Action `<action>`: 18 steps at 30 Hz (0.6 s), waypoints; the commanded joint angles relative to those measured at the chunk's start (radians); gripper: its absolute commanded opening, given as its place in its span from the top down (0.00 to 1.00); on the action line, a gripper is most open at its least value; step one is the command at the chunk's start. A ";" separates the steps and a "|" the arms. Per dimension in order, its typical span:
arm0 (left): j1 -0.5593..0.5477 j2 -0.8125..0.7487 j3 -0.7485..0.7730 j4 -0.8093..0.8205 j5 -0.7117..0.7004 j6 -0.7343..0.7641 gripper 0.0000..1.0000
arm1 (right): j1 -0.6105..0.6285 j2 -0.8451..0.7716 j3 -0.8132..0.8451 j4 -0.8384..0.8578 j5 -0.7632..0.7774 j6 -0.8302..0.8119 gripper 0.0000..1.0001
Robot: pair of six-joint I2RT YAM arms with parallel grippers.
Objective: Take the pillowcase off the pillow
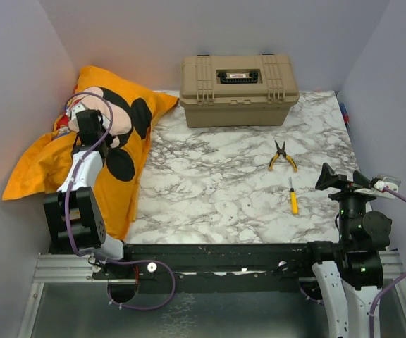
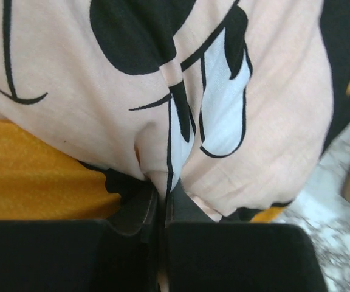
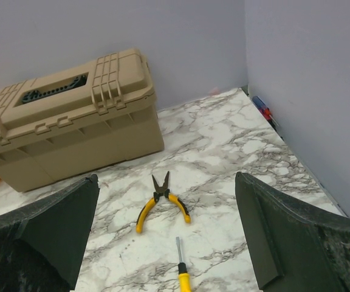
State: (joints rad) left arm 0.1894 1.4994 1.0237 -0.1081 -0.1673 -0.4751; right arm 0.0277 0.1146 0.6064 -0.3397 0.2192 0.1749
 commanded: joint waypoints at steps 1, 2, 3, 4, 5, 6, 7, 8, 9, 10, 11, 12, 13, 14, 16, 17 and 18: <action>-0.094 0.016 -0.019 -0.097 0.369 -0.077 1.00 | 0.010 -0.017 -0.009 0.002 -0.010 -0.004 0.00; -0.129 -0.002 -0.020 -0.097 0.377 -0.087 1.00 | 0.009 -0.018 -0.008 0.002 -0.008 -0.005 0.00; -0.162 -0.017 -0.020 -0.097 0.380 -0.100 1.00 | 0.010 -0.016 -0.008 0.002 -0.008 -0.005 0.00; -0.182 -0.034 -0.019 -0.095 0.384 -0.113 1.00 | 0.009 -0.016 -0.009 0.004 -0.009 -0.005 0.00; -0.229 -0.049 -0.019 -0.096 0.389 -0.128 1.00 | 0.009 -0.015 -0.009 0.004 -0.010 -0.004 0.00; -0.262 -0.066 -0.019 -0.094 0.394 -0.145 1.00 | 0.010 -0.014 -0.008 0.004 -0.012 -0.004 0.00; -0.294 -0.082 -0.020 -0.090 0.398 -0.162 1.00 | 0.011 -0.013 -0.009 0.004 -0.012 -0.005 0.00; -0.325 -0.098 -0.020 -0.089 0.400 -0.180 1.00 | 0.010 -0.013 -0.008 0.004 -0.011 -0.003 0.00; -0.353 -0.115 -0.022 -0.086 0.401 -0.197 1.00 | 0.010 -0.013 -0.009 0.004 -0.009 -0.004 0.00; -0.380 -0.131 -0.022 -0.080 0.403 -0.212 1.00 | 0.010 -0.013 -0.009 0.004 -0.008 -0.004 0.00; -0.406 -0.146 -0.020 -0.075 0.405 -0.224 1.00 | 0.011 -0.012 -0.009 0.004 -0.008 -0.003 0.00; -0.428 -0.161 -0.016 -0.073 0.406 -0.237 1.00 | 0.010 -0.012 -0.010 0.004 -0.009 -0.005 0.00; -0.453 -0.174 -0.010 -0.070 0.406 -0.249 1.00 | 0.010 -0.011 -0.010 0.005 -0.010 -0.005 0.00; -0.479 -0.185 -0.004 -0.068 0.410 -0.261 1.00 | 0.009 -0.010 -0.010 0.005 -0.012 -0.006 0.00; -0.538 -0.197 0.008 -0.056 0.423 -0.285 1.00 | 0.009 -0.008 -0.010 0.005 -0.013 -0.005 0.00; -0.565 -0.196 0.011 -0.045 0.437 -0.297 1.00 | 0.009 -0.007 -0.010 0.005 -0.011 -0.006 0.00; -0.597 -0.192 0.014 -0.034 0.452 -0.307 1.00 | 0.011 -0.006 -0.010 0.005 -0.011 -0.006 0.00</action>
State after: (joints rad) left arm -0.2825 1.3430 1.0225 -0.1684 0.0998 -0.6968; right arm 0.0319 0.1143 0.6052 -0.3393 0.2192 0.1749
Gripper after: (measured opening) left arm 0.019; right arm 0.998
